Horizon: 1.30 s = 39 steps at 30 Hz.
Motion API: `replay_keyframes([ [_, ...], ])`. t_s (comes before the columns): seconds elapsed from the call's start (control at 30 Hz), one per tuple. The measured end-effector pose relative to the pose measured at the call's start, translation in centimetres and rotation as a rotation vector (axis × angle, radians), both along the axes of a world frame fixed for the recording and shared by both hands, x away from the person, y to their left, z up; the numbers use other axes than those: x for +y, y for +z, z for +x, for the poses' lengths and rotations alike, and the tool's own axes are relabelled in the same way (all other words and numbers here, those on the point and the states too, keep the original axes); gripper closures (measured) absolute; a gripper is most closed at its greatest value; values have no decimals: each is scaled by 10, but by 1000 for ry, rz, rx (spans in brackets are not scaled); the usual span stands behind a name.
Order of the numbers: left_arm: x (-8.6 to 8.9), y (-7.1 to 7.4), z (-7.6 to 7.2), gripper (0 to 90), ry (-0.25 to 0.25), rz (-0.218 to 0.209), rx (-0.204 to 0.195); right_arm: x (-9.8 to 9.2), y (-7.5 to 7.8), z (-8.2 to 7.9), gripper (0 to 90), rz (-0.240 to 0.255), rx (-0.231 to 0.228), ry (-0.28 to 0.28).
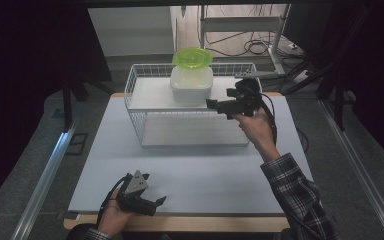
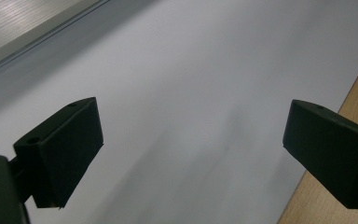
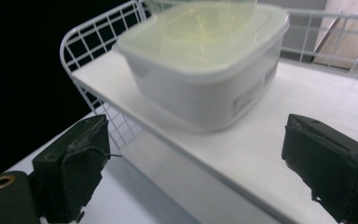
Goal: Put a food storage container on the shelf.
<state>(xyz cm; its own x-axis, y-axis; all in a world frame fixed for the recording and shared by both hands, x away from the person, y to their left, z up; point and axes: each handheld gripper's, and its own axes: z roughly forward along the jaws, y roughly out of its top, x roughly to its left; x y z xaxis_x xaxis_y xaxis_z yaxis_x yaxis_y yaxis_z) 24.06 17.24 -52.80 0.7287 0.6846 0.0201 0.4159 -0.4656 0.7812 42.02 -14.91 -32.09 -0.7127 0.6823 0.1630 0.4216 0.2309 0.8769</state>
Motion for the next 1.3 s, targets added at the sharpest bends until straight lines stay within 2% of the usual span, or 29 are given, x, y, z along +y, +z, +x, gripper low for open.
replay_keyframes([
  [0.43,0,0,0,46,2,1,2,-14,-39,-30,41,-77,7,46],
  [0.53,0,0,0,46,2,3,3,-18,-48,-37,36,-94,2,47],
  [1.0,0,0,0,45,1,4,2,-35,-96,-67,38,-97,10,37],
  [1.1,0,0,-1,45,2,3,5,-37,-107,-72,39,-132,10,35],
  [1.3,0,-1,-1,45,2,4,8,-42,-128,-82,39,-160,21,35],
])
